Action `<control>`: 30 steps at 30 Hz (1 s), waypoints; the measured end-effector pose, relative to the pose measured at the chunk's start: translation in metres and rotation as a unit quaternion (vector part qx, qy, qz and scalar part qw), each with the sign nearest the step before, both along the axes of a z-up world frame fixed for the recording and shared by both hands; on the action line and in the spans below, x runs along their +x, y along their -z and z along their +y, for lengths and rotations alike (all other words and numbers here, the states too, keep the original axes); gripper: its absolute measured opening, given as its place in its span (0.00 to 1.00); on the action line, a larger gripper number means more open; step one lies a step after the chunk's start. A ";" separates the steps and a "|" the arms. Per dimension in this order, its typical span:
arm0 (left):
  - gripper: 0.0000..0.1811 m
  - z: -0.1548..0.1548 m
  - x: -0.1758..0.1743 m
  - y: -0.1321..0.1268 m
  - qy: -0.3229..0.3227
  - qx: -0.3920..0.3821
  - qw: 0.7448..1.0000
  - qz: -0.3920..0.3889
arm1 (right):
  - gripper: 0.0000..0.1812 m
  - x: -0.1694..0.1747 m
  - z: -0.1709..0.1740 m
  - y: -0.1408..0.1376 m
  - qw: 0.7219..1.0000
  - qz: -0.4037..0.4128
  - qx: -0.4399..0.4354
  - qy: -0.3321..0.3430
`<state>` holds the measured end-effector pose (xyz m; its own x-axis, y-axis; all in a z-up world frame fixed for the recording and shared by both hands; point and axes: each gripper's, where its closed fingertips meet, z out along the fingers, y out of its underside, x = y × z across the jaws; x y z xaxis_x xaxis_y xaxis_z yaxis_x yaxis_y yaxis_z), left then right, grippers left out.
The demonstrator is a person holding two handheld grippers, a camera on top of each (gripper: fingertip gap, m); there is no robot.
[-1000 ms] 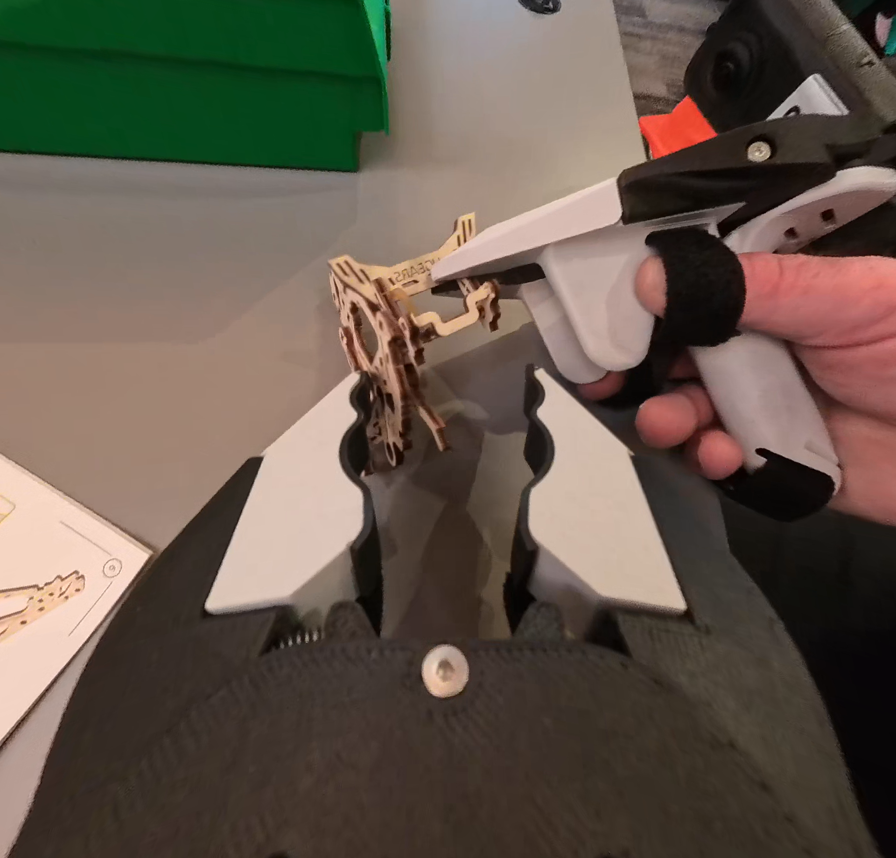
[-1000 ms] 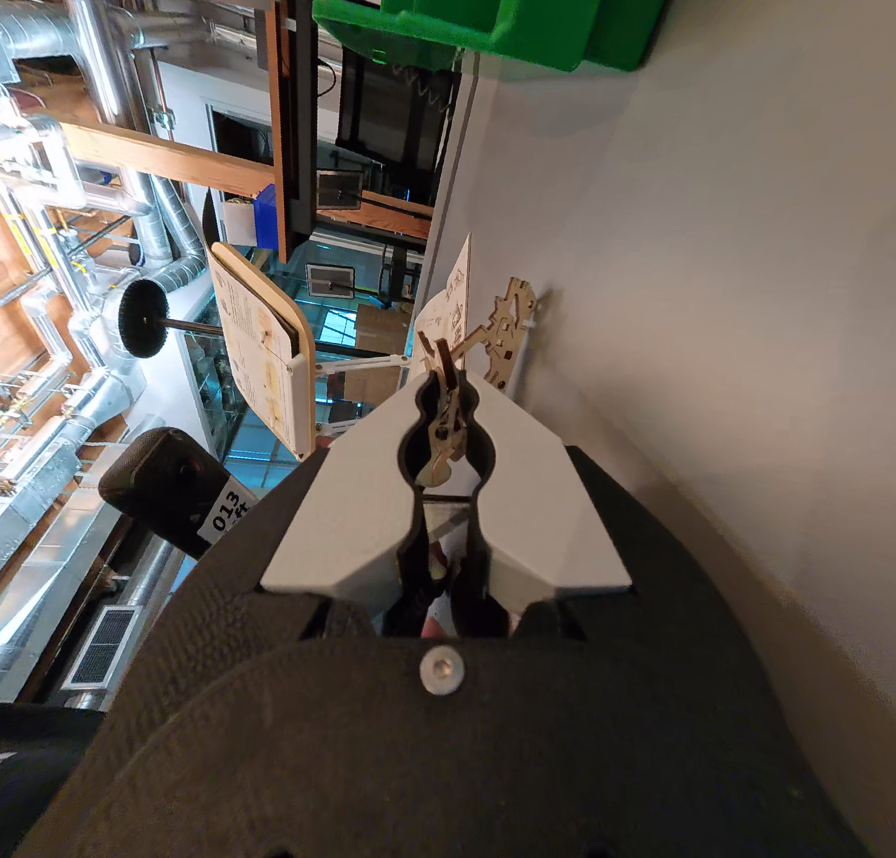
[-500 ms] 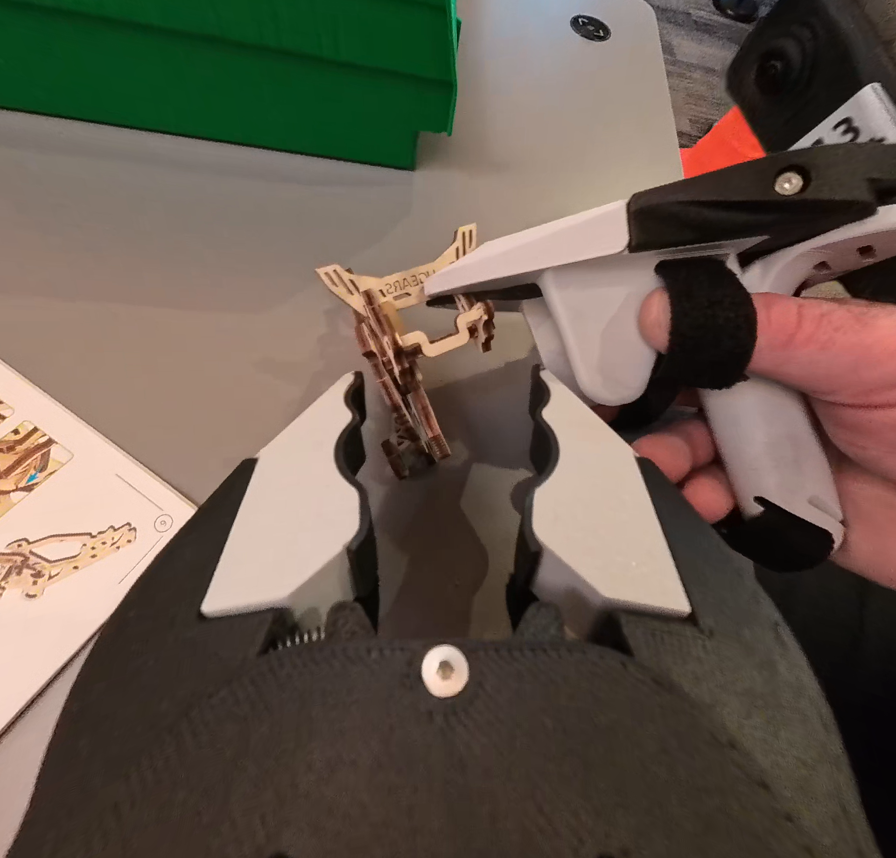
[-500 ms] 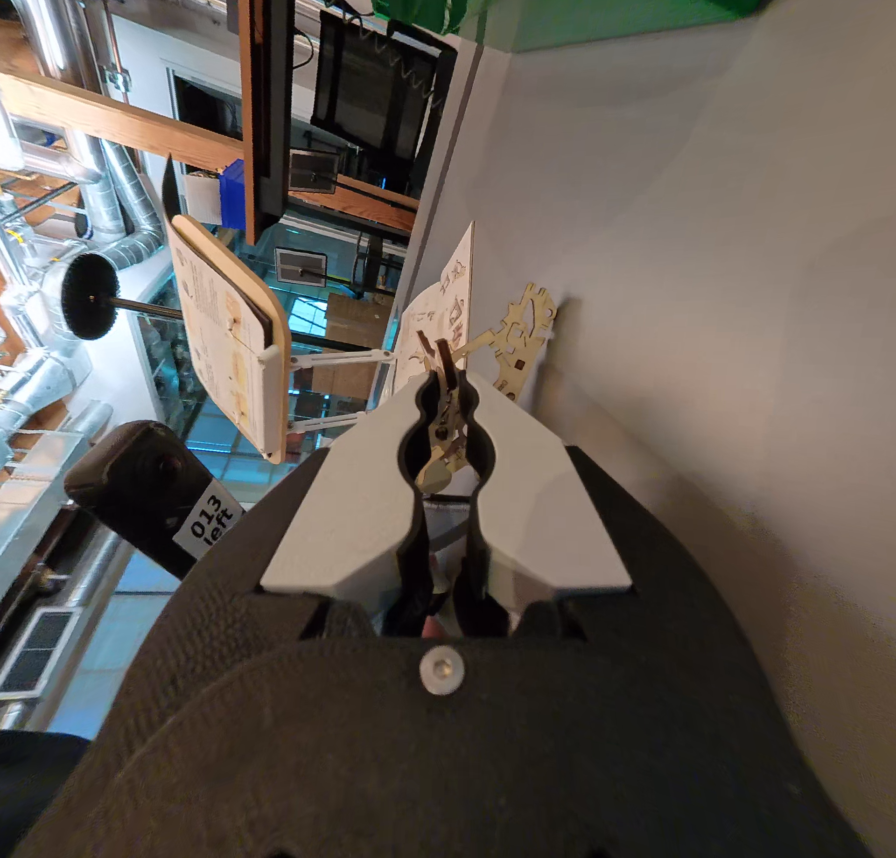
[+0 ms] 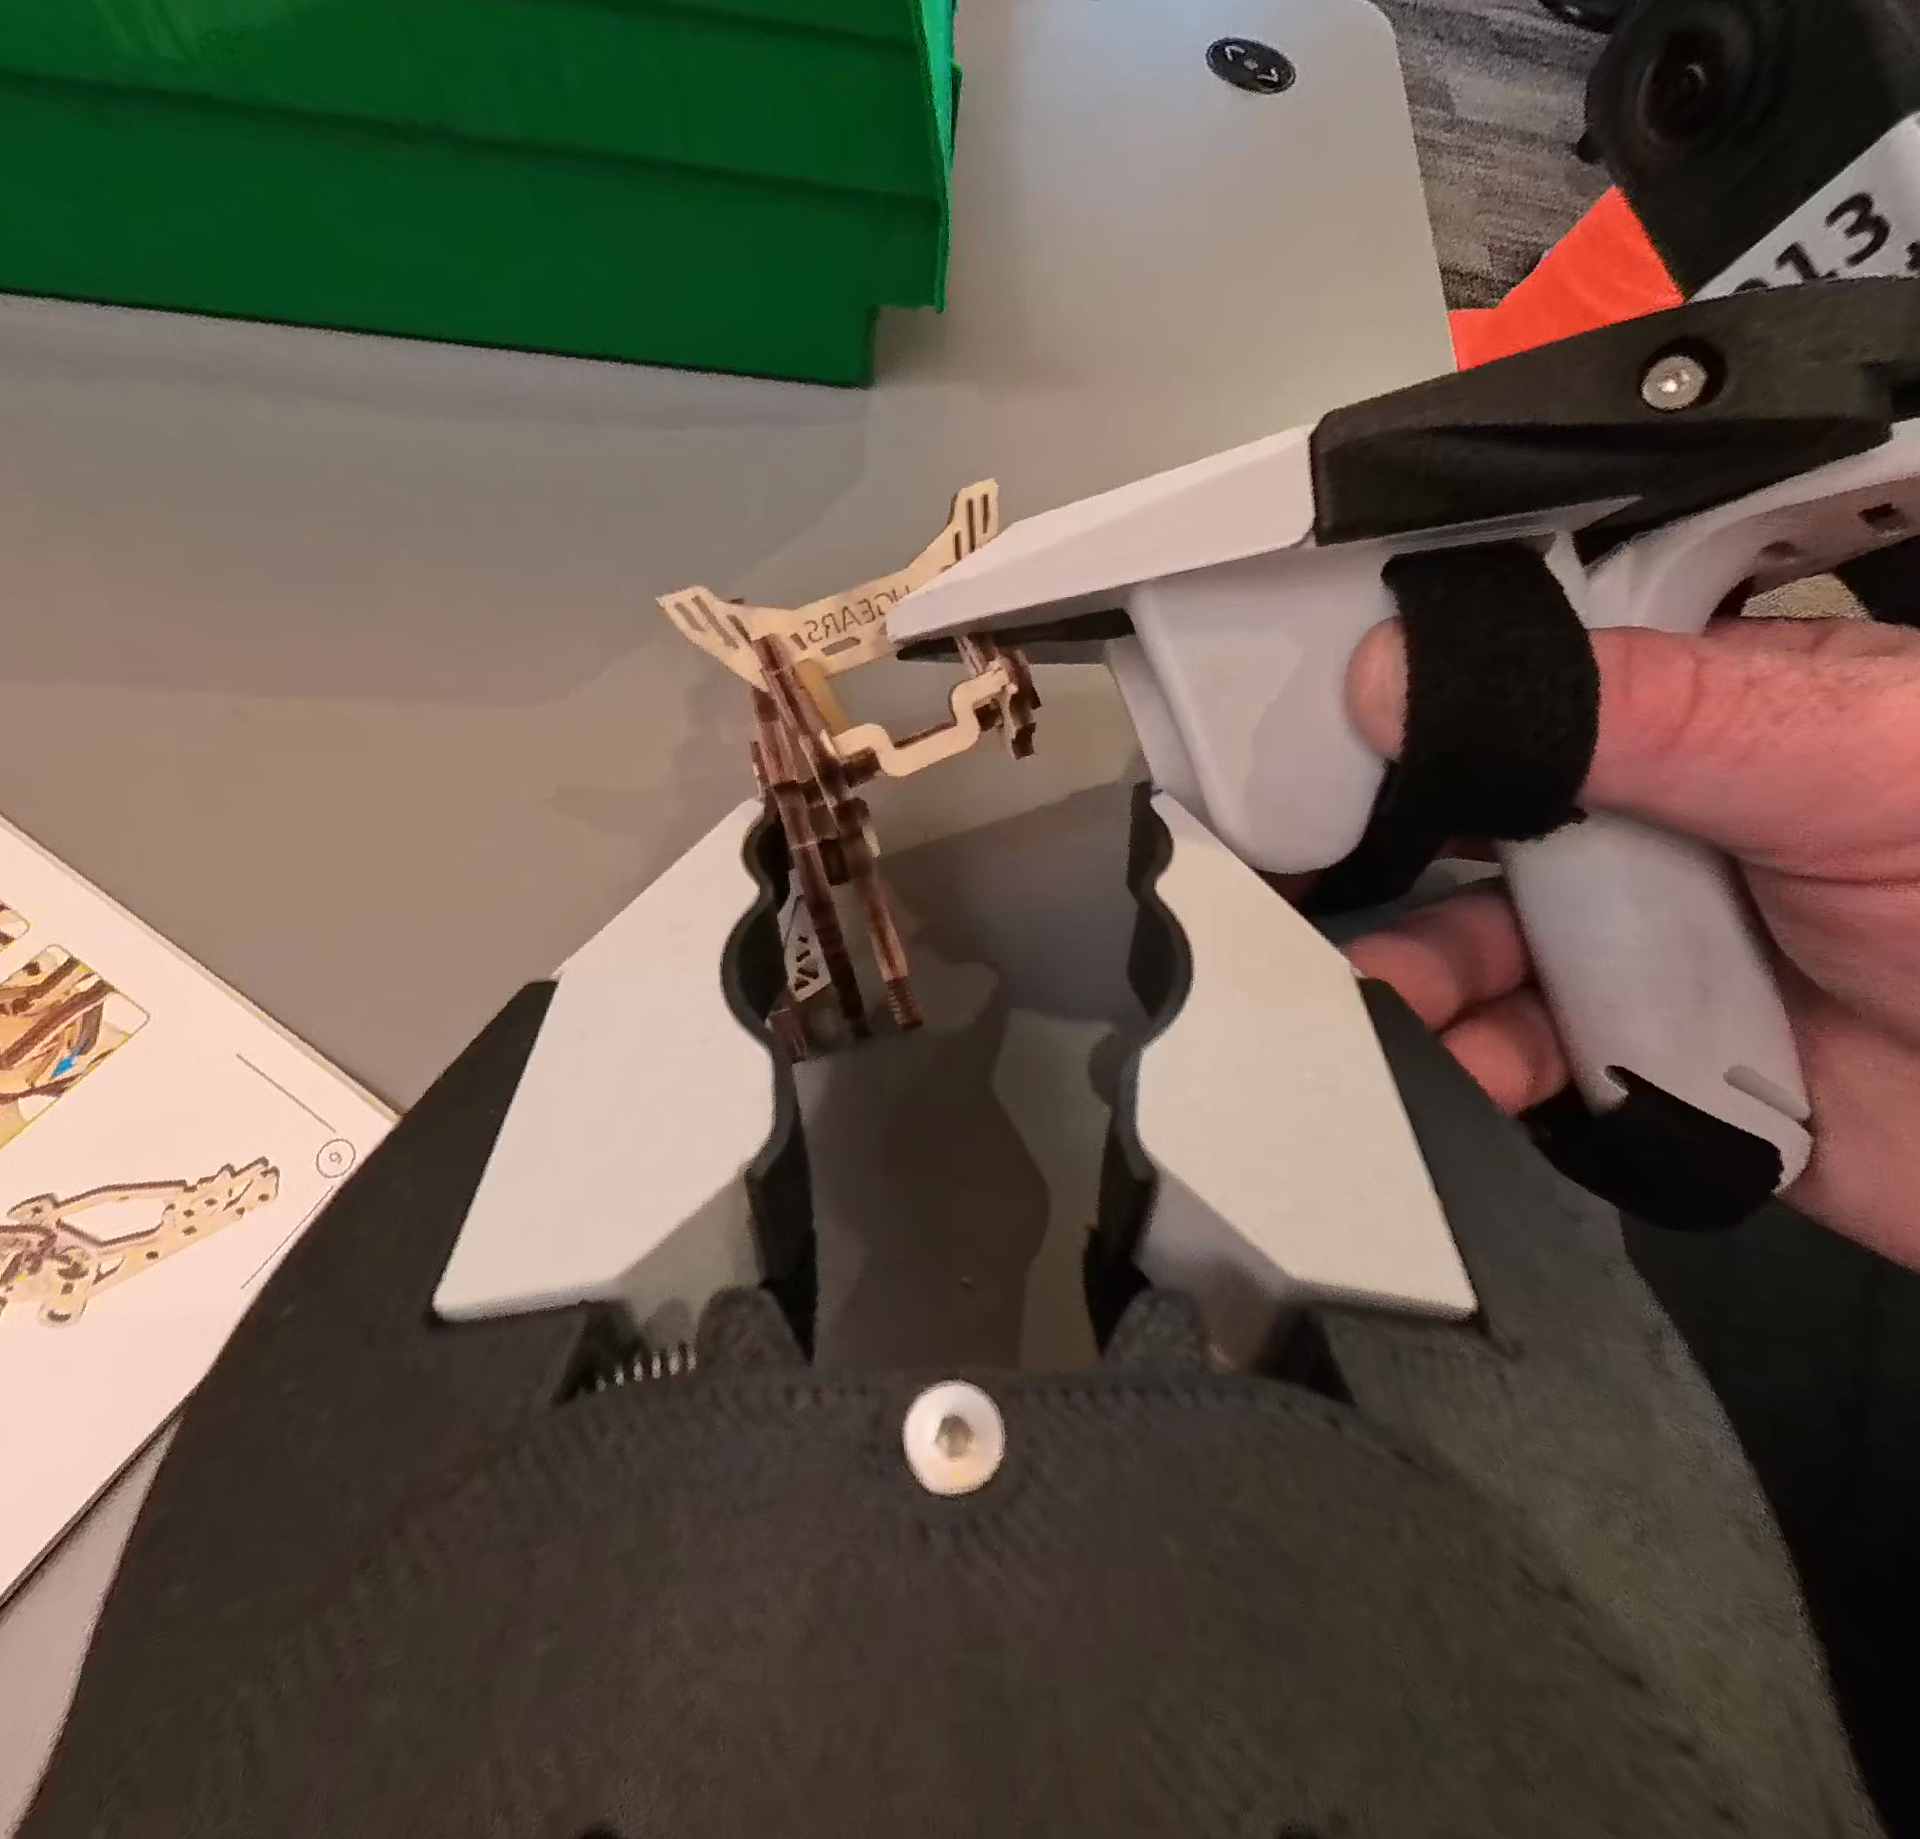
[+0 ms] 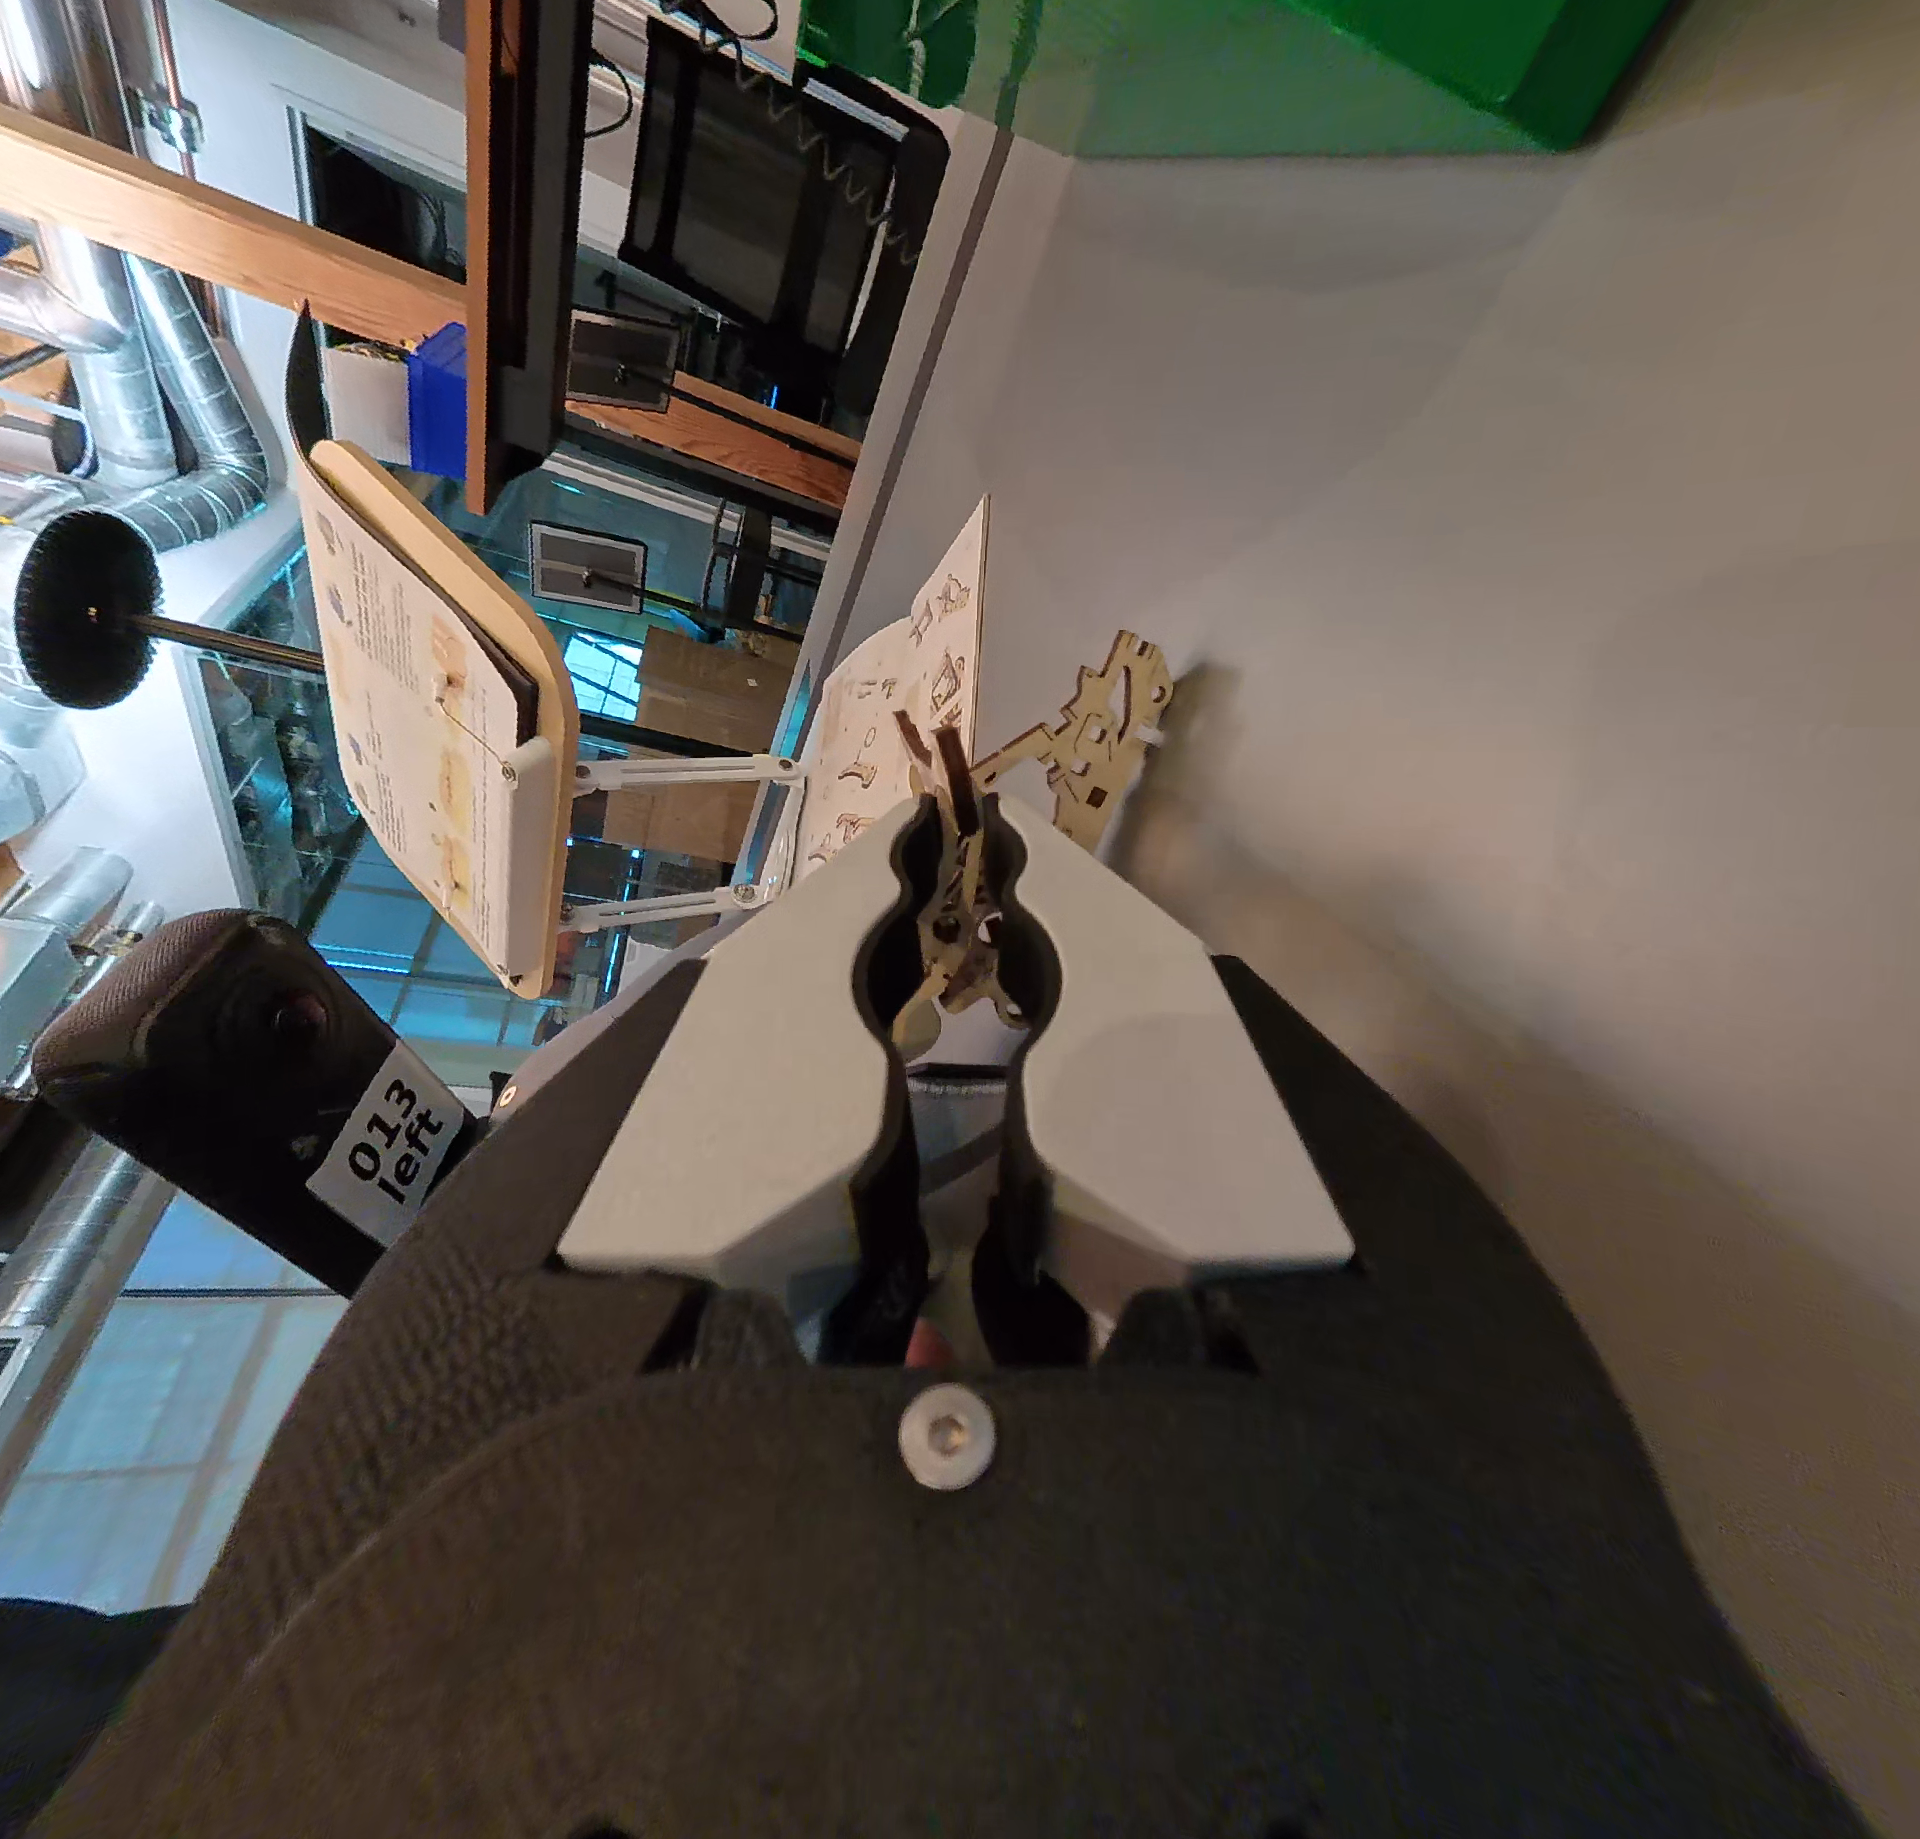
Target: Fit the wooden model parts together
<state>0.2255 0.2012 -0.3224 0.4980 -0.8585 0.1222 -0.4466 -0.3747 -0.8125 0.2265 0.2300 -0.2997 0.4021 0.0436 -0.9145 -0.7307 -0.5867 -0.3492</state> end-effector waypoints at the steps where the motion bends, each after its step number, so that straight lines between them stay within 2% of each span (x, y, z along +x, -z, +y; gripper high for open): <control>1: 0.36 0.001 -0.001 0.000 -0.003 -0.004 1.000 -0.002 | 0.02 0.000 0.000 0.000 1.000 0.002 0.001 0.001; 8: 0.40 -0.001 -0.007 -0.002 -0.004 -0.025 0.999 -0.025 | 0.02 -0.003 0.000 -0.001 1.000 0.016 0.006 -0.002; 20: 0.34 -0.006 -0.008 -0.003 0.013 -0.056 0.997 -0.046 | 0.02 -0.006 0.002 -0.001 1.000 0.006 0.014 0.003; 30: 0.36 -0.004 -0.009 -0.004 0.017 -0.108 0.991 -0.081 | 0.02 -0.005 0.003 -0.002 1.000 0.011 0.014 0.008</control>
<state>0.2161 0.1971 -0.3188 0.4278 -0.8197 0.3808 -0.3328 -0.5346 -0.7768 0.2219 0.2331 -0.2982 0.3830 0.0635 -0.9215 -0.7480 -0.5640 -0.3498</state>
